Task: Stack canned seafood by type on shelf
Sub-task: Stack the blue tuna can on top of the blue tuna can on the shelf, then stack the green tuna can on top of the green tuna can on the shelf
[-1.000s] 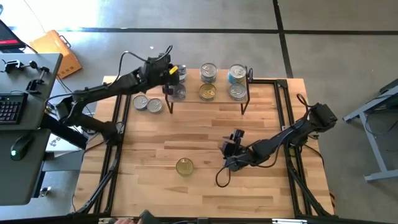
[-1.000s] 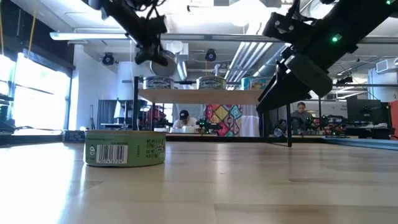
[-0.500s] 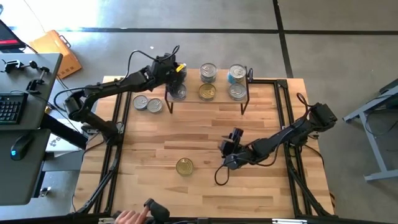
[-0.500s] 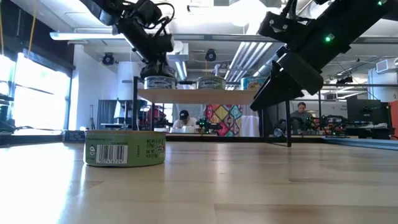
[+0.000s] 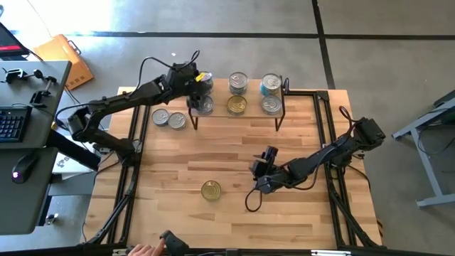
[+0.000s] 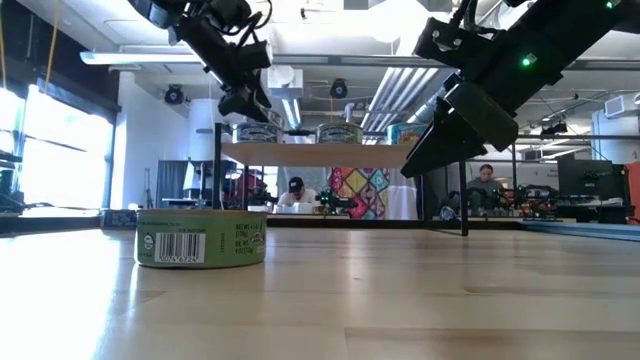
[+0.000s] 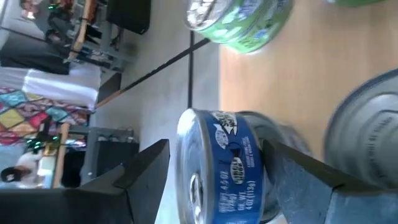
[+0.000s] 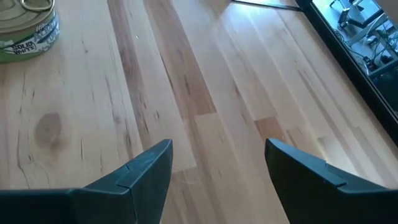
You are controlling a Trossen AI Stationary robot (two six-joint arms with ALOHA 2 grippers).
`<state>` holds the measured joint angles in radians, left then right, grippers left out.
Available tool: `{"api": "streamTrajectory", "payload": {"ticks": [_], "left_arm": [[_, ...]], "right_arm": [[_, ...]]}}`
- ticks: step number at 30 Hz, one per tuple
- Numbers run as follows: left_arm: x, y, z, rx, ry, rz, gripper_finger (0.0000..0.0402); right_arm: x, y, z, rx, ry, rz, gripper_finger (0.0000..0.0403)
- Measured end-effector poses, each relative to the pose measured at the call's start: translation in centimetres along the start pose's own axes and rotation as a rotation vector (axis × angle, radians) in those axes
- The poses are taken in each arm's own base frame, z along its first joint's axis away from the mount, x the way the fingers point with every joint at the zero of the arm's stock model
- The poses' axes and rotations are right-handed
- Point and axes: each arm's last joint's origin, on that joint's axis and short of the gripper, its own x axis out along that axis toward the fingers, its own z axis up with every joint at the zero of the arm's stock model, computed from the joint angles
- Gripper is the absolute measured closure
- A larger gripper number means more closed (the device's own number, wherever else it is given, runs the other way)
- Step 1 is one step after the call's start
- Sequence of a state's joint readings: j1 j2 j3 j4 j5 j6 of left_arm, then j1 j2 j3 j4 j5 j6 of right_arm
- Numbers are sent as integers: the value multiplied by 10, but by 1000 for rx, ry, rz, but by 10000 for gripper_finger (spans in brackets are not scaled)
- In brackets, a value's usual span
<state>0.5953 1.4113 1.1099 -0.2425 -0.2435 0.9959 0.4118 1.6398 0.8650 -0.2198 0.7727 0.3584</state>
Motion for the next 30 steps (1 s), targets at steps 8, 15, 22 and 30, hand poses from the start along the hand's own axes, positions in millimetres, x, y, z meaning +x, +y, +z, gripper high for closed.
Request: {"api": "streamTrajectory", "payload": {"ticks": [8, 15, 22, 30], "left_arm": [[0, -2, 0, -37, -25, -40, 147], [-6, 4, 6, -75, -51, 36, 147], [-41, -10, 27, -217, 40, 110, 147], [-88, -58, 56, -493, -53, -36, 147]], "right_arm": [[0, 0, 0, 0, 1, 3, 156], [0, 0, 0, 0, 1, 3, 156], [-1, 0, -2, -37, 20, -2, 156], [-26, -4, -20, -46, 132, -21, 156]]}}
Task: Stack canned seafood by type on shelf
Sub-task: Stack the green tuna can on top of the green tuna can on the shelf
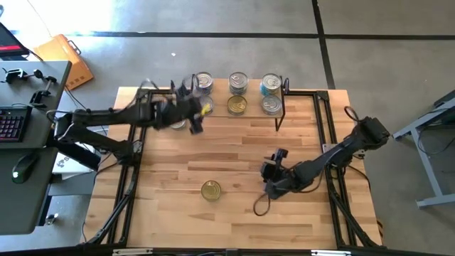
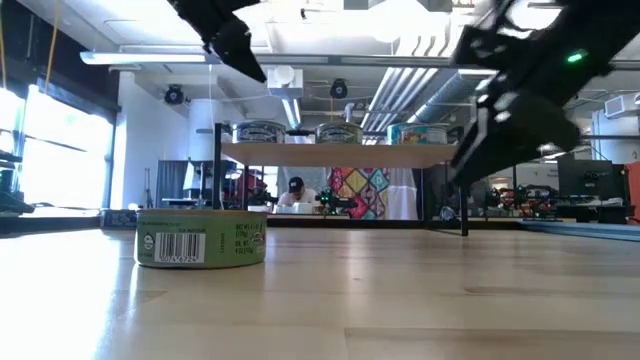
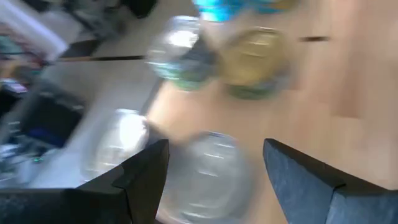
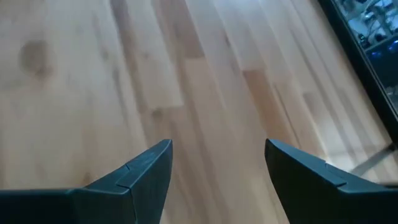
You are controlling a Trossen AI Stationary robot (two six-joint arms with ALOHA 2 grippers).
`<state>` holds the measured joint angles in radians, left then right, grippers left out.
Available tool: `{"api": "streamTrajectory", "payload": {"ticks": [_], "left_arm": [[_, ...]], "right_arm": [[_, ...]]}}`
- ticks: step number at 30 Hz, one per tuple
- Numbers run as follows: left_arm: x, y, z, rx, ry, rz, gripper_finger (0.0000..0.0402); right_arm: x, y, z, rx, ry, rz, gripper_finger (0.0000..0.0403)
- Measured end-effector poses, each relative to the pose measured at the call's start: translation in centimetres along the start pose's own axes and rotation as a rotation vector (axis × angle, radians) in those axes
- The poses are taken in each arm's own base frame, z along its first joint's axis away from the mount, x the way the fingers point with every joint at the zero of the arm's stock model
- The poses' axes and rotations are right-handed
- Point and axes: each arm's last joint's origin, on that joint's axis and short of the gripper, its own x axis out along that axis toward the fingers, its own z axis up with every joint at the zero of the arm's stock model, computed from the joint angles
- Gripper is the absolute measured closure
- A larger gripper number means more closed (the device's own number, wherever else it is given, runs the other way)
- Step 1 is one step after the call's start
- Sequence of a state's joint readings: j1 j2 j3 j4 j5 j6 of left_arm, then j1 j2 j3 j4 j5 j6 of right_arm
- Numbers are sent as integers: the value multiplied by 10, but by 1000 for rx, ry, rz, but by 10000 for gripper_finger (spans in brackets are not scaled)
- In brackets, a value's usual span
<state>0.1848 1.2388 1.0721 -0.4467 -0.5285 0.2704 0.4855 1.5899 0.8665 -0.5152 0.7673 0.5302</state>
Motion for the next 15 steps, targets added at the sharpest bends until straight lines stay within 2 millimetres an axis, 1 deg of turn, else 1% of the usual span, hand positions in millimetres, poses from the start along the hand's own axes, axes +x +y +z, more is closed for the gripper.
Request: {"api": "streamTrajectory", "payload": {"ticks": [2, 4, 6, 8, 9, 11, 15], "left_arm": [[-6, -21, -5, -19, -18, -59, 147], [-13, -42, -7, -49, -87, -126, 147], [-22, -64, -9, -49, -175, -213, 147], [-31, -88, -14, -34, -266, -307, 147], [-35, -99, -18, -21, -301, -350, 147], [-42, -117, -29, -1, -341, -416, 147], [-50, -140, -56, -16, -272, -499, 147]], "right_arm": [[-9, 1, -5, 1, -3, 6, 156], [-12, 2, -10, 6, -49, -21, 156], [-8, 2, -16, 52, -124, -72, 156], [1, 2, -19, 140, -188, -88, 156], [6, 2, -20, 195, -216, -65, 156], [15, 2, -21, 248, -260, 26, 156], [24, -1, -15, 273, -426, 263, 156]]}}
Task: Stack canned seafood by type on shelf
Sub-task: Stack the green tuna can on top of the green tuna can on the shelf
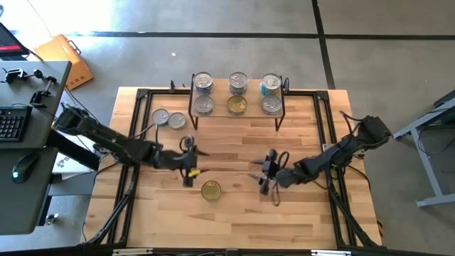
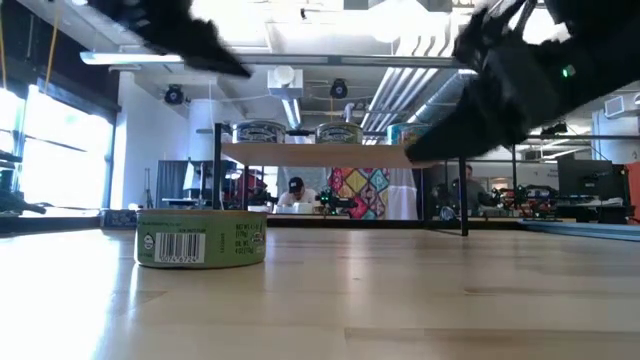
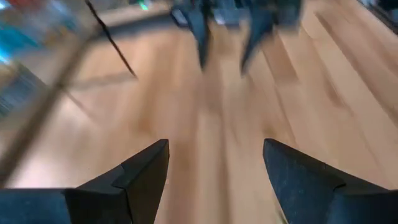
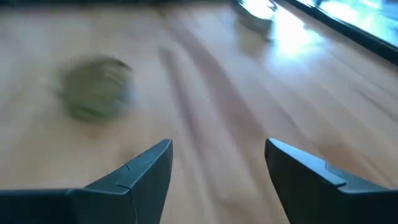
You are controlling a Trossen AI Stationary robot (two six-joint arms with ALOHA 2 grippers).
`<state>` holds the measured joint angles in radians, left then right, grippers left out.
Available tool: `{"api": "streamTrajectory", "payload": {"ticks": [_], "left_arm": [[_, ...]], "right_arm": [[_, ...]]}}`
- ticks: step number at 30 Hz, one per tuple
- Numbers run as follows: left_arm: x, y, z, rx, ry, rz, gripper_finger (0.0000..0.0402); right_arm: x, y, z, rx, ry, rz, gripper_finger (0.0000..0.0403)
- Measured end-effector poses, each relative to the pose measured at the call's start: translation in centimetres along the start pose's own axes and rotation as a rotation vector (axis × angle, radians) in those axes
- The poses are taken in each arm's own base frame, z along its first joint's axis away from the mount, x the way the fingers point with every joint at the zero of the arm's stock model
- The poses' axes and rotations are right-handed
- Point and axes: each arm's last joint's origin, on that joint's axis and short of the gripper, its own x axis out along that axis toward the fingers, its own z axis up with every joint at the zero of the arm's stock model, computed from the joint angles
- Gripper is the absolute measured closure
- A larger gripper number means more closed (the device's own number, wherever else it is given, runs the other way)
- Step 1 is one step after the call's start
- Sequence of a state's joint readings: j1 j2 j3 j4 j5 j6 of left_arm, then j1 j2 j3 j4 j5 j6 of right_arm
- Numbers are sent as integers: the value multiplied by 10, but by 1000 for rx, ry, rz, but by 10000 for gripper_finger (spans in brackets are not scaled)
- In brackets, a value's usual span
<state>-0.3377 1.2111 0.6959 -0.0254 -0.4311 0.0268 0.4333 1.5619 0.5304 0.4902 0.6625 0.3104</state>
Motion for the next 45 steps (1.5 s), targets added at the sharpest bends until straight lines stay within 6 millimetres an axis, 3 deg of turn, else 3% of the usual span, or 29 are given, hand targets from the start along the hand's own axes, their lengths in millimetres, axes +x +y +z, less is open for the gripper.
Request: {"api": "streamTrajectory", "payload": {"ticks": [5, 11, 18, 23, 28, 31, 37, 41, 45], "left_arm": [[-1, -20, -42, -8, 163, -65, 147], [9, -40, -69, -59, 244, -219, 159], [36, -54, -79, 135, 187, -191, 193], [53, -46, -81, 205, 198, -111, 202], [45, -29, -70, 324, 309, 278, 204], [31, -26, -55, 315, 292, 389, 204], [15, -28, -51, 147, 296, 194, 204], [20, -35, -63, 86, 293, 54, 204], [31, -37, -82, 122, 305, 109, 213]], "right_arm": [[3, -4, 16, -38, -177, 191, 156], [8, -8, 28, -117, -235, 187, 156], [13, -15, 27, -119, -211, 210, 156], [14, -15, 27, -108, -201, 219, 156], [14, -15, 26, -71, -193, 222, 156], [14, -15, 26, -54, -184, 223, 156], [14, -16, 25, -52, -181, 223, 156], [14, -16, 25, -51, -182, 223, 156], [14, -16, 26, -52, -185, 221, 156]]}}
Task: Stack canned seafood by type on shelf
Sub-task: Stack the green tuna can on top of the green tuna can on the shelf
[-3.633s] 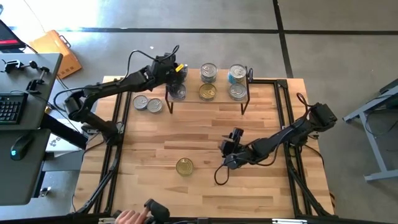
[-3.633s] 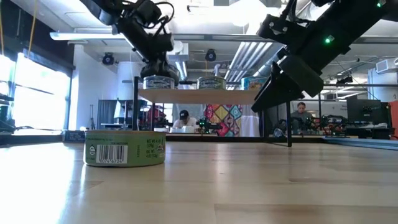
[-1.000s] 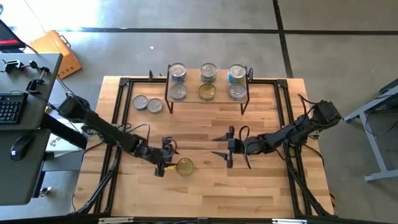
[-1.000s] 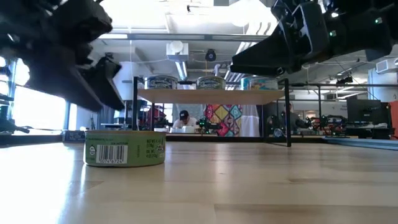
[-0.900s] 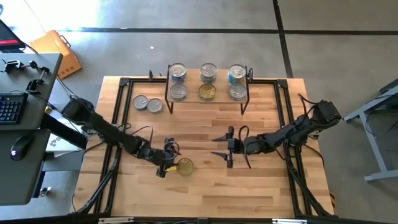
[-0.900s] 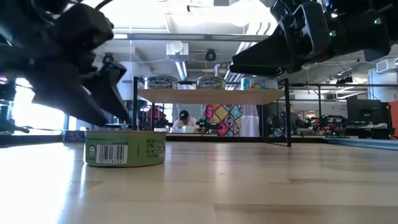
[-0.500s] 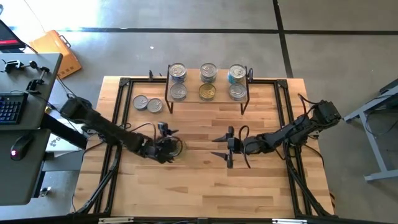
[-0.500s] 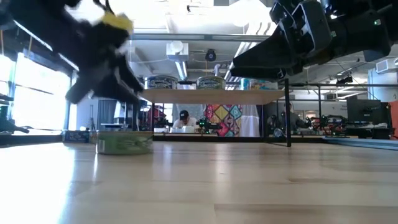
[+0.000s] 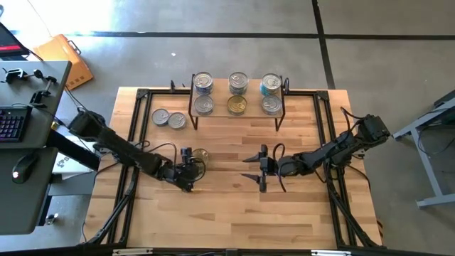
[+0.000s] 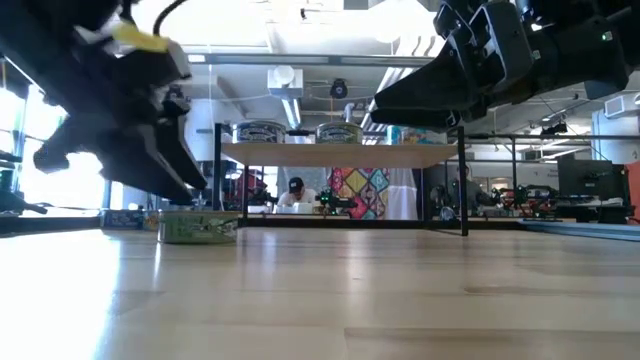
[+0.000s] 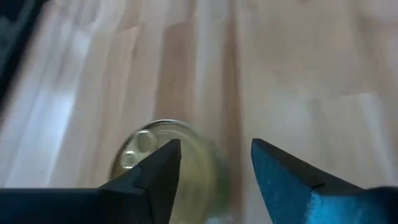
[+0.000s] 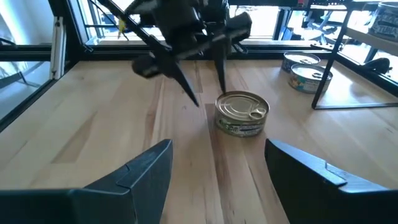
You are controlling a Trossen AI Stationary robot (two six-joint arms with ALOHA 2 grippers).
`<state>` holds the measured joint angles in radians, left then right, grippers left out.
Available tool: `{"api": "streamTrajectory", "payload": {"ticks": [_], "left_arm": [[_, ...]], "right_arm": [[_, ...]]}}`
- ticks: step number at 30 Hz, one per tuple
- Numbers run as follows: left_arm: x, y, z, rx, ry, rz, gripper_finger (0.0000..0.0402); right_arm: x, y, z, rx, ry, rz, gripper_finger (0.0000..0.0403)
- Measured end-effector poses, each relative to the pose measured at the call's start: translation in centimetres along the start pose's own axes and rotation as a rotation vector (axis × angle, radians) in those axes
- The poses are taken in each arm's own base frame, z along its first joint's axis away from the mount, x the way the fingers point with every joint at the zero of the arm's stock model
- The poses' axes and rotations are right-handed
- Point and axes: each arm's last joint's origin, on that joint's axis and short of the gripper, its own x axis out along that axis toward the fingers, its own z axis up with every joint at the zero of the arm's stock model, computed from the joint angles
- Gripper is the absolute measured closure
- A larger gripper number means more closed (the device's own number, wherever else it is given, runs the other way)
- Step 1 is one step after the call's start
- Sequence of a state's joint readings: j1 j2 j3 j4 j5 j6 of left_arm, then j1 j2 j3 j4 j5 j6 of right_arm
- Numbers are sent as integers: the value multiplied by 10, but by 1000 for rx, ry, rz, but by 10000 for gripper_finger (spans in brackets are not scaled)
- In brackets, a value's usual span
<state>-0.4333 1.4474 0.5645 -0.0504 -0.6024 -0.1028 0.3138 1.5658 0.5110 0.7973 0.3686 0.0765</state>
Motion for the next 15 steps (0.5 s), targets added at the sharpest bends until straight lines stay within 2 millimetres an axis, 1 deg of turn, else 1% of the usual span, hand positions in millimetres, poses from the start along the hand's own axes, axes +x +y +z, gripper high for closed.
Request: {"api": "streamTrajectory", "payload": {"ticks": [3, 7, 12, 13, 15], "left_arm": [[10, 0, -4, 12, 30, 29, 230], [21, -3, -11, 28, 85, -9, 258], [29, -3, -12, 22, 100, -2, 308], [29, -3, -12, 19, 99, -2, 322], [30, -2, -11, 7, 89, -9, 353]], "right_arm": [[0, 0, 0, -4, -1, -5, 156], [0, 0, 0, -7, -1, -6, 156], [0, 0, 0, -22, -1, -6, 156], [0, 1, 0, -50, 0, -3, 156], [0, 6, 0, -170, 27, 2, 156]]}}
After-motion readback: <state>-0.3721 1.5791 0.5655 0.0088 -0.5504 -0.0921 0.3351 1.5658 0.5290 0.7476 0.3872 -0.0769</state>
